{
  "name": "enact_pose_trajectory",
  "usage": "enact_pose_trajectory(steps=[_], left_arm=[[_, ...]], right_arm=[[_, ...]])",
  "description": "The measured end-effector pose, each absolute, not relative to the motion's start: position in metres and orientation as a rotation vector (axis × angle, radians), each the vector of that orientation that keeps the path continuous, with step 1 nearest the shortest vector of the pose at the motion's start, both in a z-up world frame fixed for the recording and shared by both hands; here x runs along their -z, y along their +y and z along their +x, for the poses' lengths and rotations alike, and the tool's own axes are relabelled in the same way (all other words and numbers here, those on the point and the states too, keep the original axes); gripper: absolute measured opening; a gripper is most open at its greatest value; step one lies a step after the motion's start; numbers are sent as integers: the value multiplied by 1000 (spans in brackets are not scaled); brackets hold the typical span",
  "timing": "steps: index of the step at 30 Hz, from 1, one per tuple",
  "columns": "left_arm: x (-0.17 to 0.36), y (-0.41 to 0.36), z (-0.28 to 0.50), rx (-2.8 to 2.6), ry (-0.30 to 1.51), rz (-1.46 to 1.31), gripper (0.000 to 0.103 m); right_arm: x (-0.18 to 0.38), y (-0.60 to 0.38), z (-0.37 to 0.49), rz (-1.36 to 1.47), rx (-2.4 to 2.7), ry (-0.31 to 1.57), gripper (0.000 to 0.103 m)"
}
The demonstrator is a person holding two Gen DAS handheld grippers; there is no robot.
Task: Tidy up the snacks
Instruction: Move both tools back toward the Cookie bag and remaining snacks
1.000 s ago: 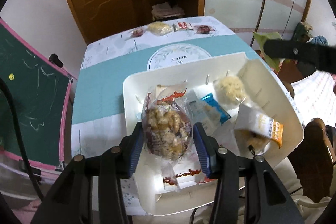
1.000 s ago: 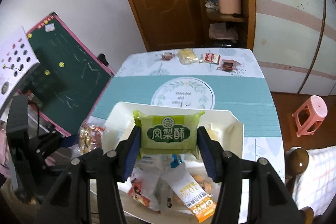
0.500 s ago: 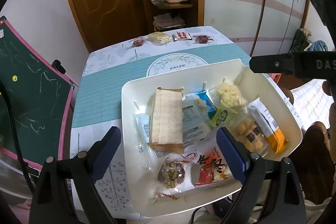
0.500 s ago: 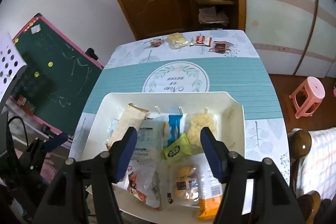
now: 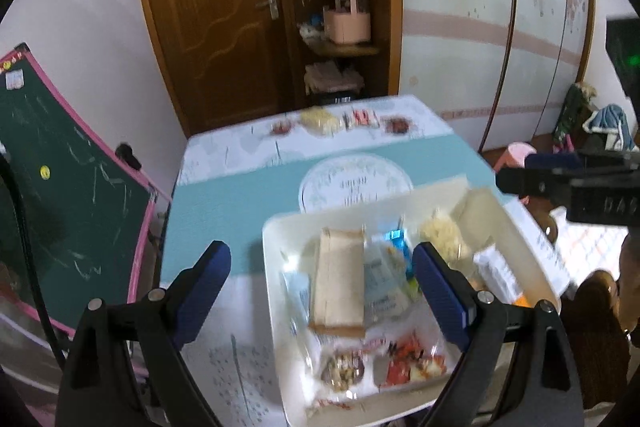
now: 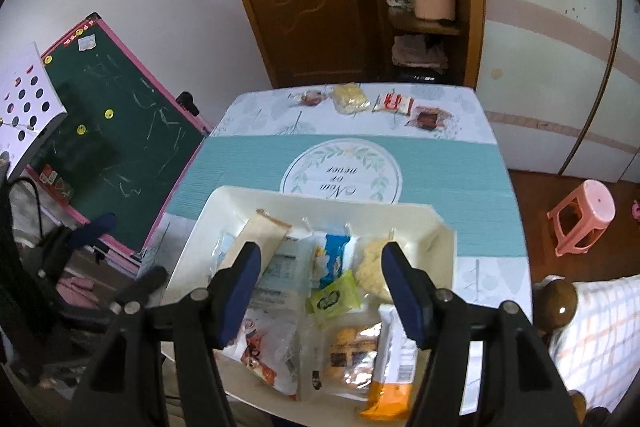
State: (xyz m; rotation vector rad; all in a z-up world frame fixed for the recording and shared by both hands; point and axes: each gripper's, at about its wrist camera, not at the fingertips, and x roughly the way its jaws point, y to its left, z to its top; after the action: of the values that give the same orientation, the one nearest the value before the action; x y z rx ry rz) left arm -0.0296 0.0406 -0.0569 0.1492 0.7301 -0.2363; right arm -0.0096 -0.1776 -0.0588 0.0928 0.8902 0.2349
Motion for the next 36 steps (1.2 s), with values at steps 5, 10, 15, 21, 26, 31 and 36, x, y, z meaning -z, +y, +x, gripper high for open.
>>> enact_pose_trajectory(steps=[5,10,15,21,26,31,36], left_arm=[[16,40,-9,241,667,176,92],[-27,37,19,263,633,189,92],[-78,25,53,257,559,235,92],[-120,2,93,260,477,289,97],[-133,-23,154,241,494,334,99],[-133,-42,234,264,569,294,99],[-103,-57,306,294,579,314,99]], right_arm=[[29,-190,-1,62,-197,840,63],[-12,-208,15,53,-168,769,63],[-60,-227,47,13,-117,703,63],[-102,-253,107,31,-73,696,63],[-116,-271,162,47,-22,717,63],[-114,-282,218,40,33,776,63],[-91,-293,278,4,113,835,63]])
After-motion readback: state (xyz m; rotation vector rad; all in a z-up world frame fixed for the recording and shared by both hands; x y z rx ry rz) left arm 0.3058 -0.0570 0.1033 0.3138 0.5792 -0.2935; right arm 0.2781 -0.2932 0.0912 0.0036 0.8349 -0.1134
